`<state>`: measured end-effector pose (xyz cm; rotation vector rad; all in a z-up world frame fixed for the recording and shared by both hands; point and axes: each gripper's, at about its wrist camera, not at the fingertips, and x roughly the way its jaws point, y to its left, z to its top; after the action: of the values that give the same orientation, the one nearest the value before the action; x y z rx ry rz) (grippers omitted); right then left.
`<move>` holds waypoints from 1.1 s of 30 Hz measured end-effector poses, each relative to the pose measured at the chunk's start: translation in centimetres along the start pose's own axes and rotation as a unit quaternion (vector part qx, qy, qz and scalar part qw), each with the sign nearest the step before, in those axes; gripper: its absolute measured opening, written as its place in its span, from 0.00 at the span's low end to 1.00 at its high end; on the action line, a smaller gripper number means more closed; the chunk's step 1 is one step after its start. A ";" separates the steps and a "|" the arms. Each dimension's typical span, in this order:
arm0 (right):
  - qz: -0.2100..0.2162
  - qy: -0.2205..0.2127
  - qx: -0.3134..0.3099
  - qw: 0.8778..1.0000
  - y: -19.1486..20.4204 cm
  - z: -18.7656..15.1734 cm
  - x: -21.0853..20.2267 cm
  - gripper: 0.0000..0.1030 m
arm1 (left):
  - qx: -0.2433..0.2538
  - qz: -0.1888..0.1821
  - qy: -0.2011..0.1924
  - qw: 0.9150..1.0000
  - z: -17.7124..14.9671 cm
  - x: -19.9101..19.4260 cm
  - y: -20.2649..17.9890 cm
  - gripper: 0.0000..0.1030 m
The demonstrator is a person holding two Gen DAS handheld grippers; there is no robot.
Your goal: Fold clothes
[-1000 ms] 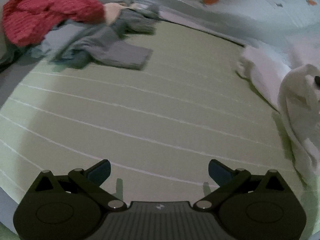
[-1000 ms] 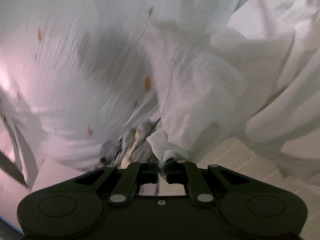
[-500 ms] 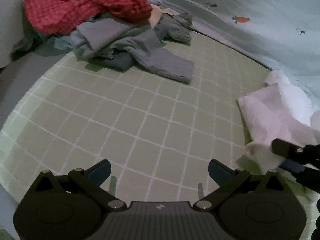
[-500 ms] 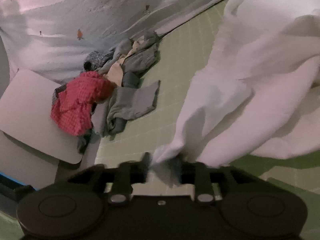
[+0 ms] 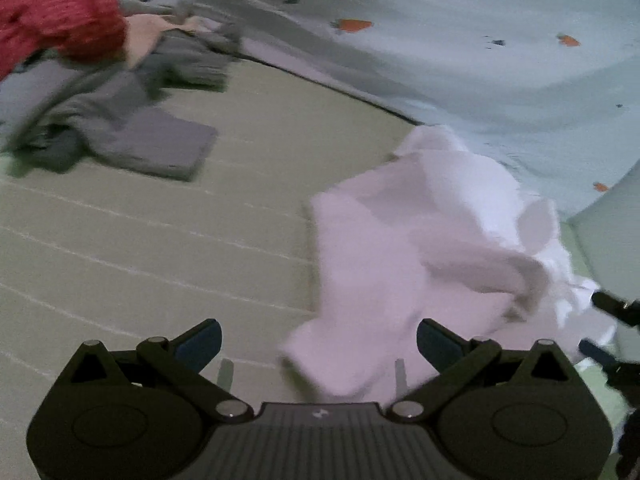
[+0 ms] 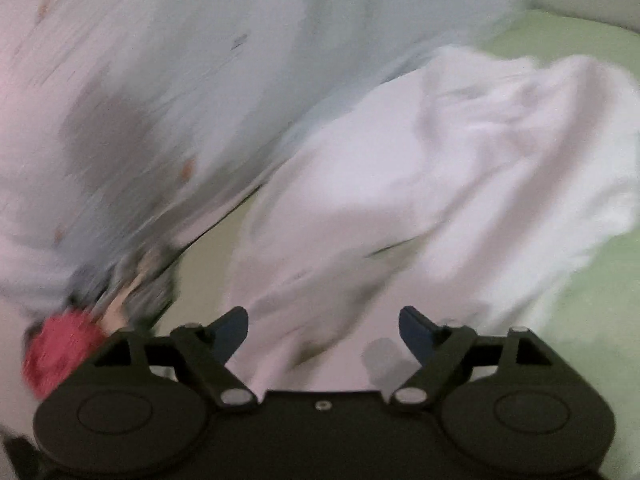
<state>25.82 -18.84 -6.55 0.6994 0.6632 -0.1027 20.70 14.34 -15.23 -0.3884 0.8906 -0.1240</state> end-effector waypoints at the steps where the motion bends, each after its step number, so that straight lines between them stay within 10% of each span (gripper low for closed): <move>1: -0.011 -0.006 0.013 1.000 -1.6 0.7 -0.4 0.82 | 0.000 -0.005 -0.004 1.000 -0.1 0.1 -0.7 0.99; 12: -0.103 -0.048 0.125 0.986 -17.1 9.6 -1.9 0.87 | -0.038 0.095 -0.029 0.994 -0.7 3.7 -5.8 0.99; 21: -0.081 -0.053 0.236 0.967 -26.4 17.0 2.5 0.86 | -0.121 0.161 -0.037 0.979 -0.6 5.3 -5.4 0.70; 28: -0.074 -0.014 0.227 0.971 -28.2 19.5 6.3 0.67 | -0.167 0.191 -0.024 0.967 -0.1 6.6 -5.7 0.54; 33: -0.068 0.008 0.218 0.974 -27.9 21.8 9.7 0.27 | -0.215 0.205 -0.024 0.954 1.6 7.3 -5.3 0.25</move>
<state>36.64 -52.72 -15.60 1.0766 0.7108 -0.3787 26.82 7.95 -17.70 -0.5992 0.9309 0.4696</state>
